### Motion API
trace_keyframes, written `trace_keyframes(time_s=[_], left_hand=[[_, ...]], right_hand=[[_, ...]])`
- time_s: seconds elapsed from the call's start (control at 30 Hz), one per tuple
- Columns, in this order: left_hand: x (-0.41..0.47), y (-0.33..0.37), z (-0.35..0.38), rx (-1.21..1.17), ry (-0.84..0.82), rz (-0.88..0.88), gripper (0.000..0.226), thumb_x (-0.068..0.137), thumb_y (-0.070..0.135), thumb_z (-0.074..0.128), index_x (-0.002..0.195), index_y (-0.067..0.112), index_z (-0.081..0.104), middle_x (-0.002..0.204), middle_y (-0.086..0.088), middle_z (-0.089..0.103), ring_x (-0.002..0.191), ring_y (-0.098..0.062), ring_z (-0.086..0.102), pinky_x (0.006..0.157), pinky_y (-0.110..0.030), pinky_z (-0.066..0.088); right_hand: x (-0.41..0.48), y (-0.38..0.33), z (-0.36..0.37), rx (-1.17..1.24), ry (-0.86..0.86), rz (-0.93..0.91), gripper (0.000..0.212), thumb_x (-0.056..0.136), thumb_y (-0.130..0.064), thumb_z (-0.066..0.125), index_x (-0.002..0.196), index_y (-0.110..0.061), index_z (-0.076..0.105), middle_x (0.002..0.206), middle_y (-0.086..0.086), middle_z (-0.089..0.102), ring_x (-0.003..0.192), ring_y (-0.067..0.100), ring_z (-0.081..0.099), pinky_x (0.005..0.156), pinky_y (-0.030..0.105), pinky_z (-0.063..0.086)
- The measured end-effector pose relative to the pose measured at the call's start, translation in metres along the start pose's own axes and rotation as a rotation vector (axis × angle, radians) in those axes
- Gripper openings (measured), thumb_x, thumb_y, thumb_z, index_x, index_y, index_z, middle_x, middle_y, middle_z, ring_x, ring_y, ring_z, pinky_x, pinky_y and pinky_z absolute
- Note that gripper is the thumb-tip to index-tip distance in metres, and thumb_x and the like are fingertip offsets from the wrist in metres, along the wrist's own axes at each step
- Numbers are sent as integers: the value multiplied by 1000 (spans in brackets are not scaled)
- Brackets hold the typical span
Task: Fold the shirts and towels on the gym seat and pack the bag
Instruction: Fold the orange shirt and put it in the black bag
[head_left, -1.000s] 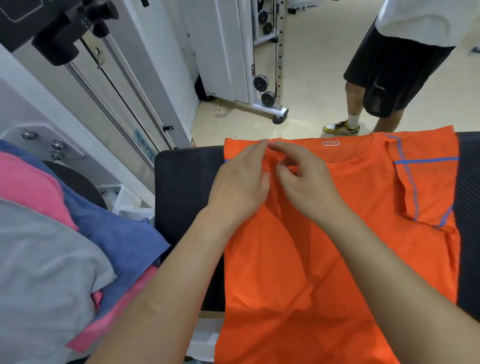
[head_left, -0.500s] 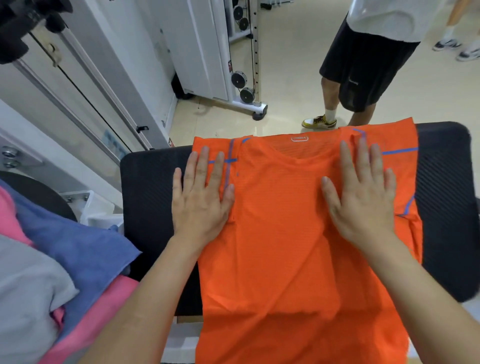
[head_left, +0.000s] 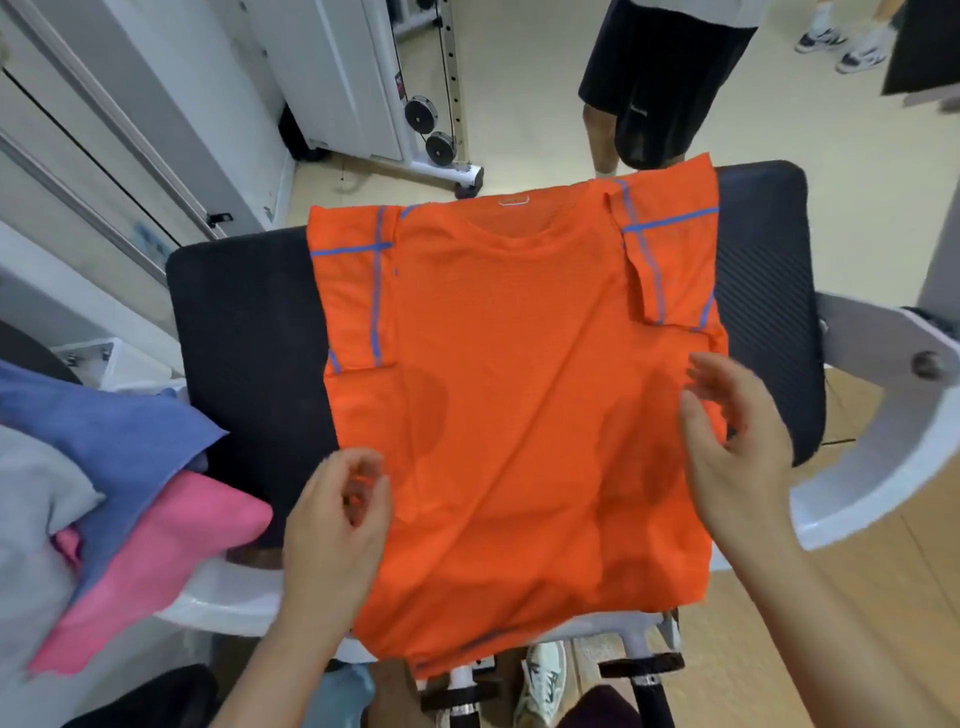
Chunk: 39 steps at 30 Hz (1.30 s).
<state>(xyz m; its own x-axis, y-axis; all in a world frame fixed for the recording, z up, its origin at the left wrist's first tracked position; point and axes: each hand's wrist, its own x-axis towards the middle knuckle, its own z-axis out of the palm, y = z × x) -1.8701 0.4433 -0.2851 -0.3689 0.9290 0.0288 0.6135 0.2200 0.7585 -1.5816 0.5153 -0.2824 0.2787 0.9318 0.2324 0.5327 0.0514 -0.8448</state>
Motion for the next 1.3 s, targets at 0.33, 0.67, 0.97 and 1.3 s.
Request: trace_keyframes(time_s=[0.33,0.67,0.97,1.3], left_hand=[[-108,-103,38,-58,11,-669,39,79,11,77,109,12,52,113,-8,53,99,-24,53,86,-39,45],[-123,-108,47,-242,-106,-837,33,88,15,70,113,12,50,101,-7,60,97,-25,56,87,-37,41],[-122,-96,28,-457,-65,-741,7,90,9,64,93,10,69,93,-12,70,91,-31,64,78,-38,49],[-115,-82,16,-435,-257,-721,13,93,27,62,105,23,58,101,-8,70,92,-27,69,78,-43,56]], right_hand=[[-116,91,-33,174,-163,964,46,91,-17,64,131,-13,41,136,11,45,116,26,47,91,38,36],[-132,98,-34,129,-333,816,3,85,-19,73,85,-16,71,85,1,72,86,14,66,66,24,42],[-131,93,-47,330,-93,727,26,88,-8,60,64,-3,52,56,15,49,53,18,47,57,27,40],[-126,92,-59,-67,-247,675,31,94,-32,61,86,-3,56,74,11,62,61,22,57,46,29,38]])
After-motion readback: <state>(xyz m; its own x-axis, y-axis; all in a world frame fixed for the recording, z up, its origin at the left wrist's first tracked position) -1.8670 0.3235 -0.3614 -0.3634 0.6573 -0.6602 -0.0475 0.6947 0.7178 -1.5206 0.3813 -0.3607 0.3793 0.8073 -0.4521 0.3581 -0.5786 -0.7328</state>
